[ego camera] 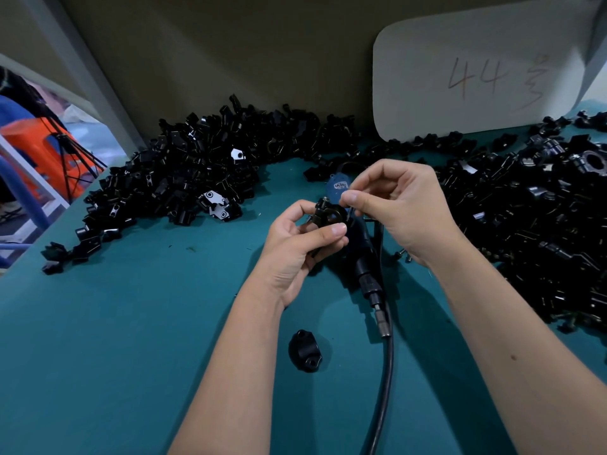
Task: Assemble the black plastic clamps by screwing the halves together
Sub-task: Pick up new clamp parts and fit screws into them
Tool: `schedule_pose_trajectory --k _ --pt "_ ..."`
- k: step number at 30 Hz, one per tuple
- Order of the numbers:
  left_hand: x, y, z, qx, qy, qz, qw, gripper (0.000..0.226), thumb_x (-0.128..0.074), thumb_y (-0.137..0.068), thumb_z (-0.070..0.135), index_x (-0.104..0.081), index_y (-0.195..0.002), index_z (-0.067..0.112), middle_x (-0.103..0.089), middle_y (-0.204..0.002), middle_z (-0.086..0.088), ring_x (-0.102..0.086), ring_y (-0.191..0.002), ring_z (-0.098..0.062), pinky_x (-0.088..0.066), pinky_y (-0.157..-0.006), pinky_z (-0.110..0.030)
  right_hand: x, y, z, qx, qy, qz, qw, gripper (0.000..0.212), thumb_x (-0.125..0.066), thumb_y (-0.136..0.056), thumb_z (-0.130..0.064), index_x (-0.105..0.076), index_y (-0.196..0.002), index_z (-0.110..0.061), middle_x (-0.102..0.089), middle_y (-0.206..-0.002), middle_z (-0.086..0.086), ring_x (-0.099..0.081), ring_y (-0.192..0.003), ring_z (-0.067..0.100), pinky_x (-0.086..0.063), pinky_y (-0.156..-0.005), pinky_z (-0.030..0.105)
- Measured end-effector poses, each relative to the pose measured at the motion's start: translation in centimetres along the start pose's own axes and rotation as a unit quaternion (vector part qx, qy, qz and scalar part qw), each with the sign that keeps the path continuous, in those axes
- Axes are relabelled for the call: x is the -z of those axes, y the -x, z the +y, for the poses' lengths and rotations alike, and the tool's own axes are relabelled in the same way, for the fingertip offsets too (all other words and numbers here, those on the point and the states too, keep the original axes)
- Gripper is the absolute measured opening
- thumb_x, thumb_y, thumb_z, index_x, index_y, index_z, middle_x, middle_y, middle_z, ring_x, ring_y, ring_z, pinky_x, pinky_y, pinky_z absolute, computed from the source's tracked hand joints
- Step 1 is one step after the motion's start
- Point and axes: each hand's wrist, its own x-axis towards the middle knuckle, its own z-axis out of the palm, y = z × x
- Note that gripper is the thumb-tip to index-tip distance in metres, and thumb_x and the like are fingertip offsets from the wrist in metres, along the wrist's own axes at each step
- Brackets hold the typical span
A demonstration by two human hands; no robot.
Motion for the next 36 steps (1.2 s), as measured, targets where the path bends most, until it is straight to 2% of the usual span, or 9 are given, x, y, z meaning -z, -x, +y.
schedule_pose_trajectory --k 6,11,16,19,21,26,29,33,36 --pt "0.0 0.0 0.1 0.004 0.007 0.006 1.000 0.027 -0.084 -0.069 0.005 -0.065 -0.084 0.016 -0.072 -0.082 -0.007 -0.072 -0.072 -0.018 -0.060 -0.073 -0.022 0.5 -0.3 0.6 0.015 0.014 0.012 1.000 0.013 -0.087 -0.082 -0.010 -0.074 -0.083 -0.010 -0.077 -0.079 0.010 -0.070 -0.065 0.020 -0.058 -0.068 0.030" --pt "0.1 -0.1 0.0 0.014 0.007 0.011 1.000 0.039 -0.084 -0.068 0.007 -0.057 -0.095 0.014 -0.070 -0.081 -0.006 -0.071 -0.070 -0.017 -0.059 -0.074 -0.022 0.1 -0.2 0.6 0.034 0.054 -0.010 0.998 0.019 -0.091 -0.078 -0.014 -0.073 -0.080 -0.010 -0.074 -0.072 0.006 -0.068 -0.061 0.013 -0.054 -0.062 0.021" --pt "0.1 -0.1 -0.1 0.011 0.050 0.008 0.999 0.033 -0.082 -0.073 0.006 -0.061 -0.097 0.012 -0.073 -0.092 -0.008 -0.071 -0.077 -0.016 -0.059 -0.074 -0.020 -1.1 0.0 0.5 0.001 0.015 -0.003 1.000 0.011 -0.083 -0.087 -0.018 -0.077 -0.082 -0.010 -0.067 -0.062 0.001 -0.053 -0.052 0.014 -0.041 -0.050 0.021" --pt "0.2 0.0 0.1 0.010 0.110 0.012 0.994 0.033 -0.079 -0.074 0.005 -0.063 -0.103 0.009 -0.075 -0.094 -0.010 -0.071 -0.075 -0.014 -0.058 -0.069 -0.017 -1.3 0.1 0.3 -0.045 -0.054 -0.033 0.997 0.015 -0.072 -0.097 -0.020 -0.081 -0.092 -0.010 -0.060 -0.070 0.014 -0.048 -0.065 0.026 -0.039 -0.047 0.024" --pt "0.3 -0.1 0.1 0.011 0.140 0.015 0.990 0.033 -0.077 -0.074 0.005 -0.064 -0.104 0.010 -0.076 -0.091 -0.009 -0.071 -0.073 -0.013 -0.058 -0.066 -0.016 -1.3 0.2 0.1 -0.061 -0.076 -0.065 0.993 0.013 -0.069 -0.099 -0.016 -0.082 -0.096 -0.014 -0.063 -0.075 0.009 -0.051 -0.070 0.023 -0.041 -0.049 0.023" --pt "0.3 -0.1 0.1 0.022 0.124 0.008 0.992 0.039 -0.082 -0.070 0.006 -0.064 -0.104 0.011 -0.073 -0.086 -0.002 -0.071 -0.075 -0.013 -0.058 -0.068 -0.017 -2.0 0.2 0.3 -0.073 -0.047 0.006 0.996 0.023 -0.086 -0.084 -0.017 -0.068 -0.070 -0.015 -0.059 -0.069 0.008 -0.047 -0.056 0.011 -0.038 -0.049 0.021" --pt "0.1 -0.2 0.1 0.027 0.122 0.011 0.992 0.036 -0.080 -0.074 0.003 -0.064 -0.106 0.010 -0.075 -0.092 -0.006 -0.072 -0.076 -0.014 -0.058 -0.067 -0.016 -1.9 0.4 0.2 -0.080 -0.065 -0.014 0.995 0.013 -0.080 -0.089 -0.025 -0.073 -0.083 -0.016 -0.063 -0.078 0.007 -0.051 -0.066 0.014 -0.039 -0.051 0.022" --pt "0.3 -0.2 0.2 0.032 0.140 0.019 0.989 0.034 -0.079 -0.075 0.002 -0.064 -0.104 0.011 -0.075 -0.091 -0.006 -0.071 -0.074 -0.014 -0.058 -0.065 -0.016 -1.8 0.3 0.0 -0.063 -0.064 -0.013 0.996 0.008 -0.078 -0.092 -0.017 -0.079 -0.086 -0.013 -0.059 -0.084 0.030 -0.048 -0.070 0.023 -0.037 -0.052 0.022" --pt "0.3 -0.1 0.1 0.028 0.124 0.007 0.992 0.039 -0.082 -0.071 0.005 -0.063 -0.105 0.010 -0.077 -0.091 -0.005 -0.072 -0.076 -0.013 -0.058 -0.067 -0.016 -2.1 0.2 0.2 -0.059 -0.031 0.031 0.997 0.023 -0.087 -0.083 -0.025 -0.070 -0.071 -0.016 -0.062 -0.072 0.012 -0.052 -0.066 0.019 -0.044 -0.058 0.025"
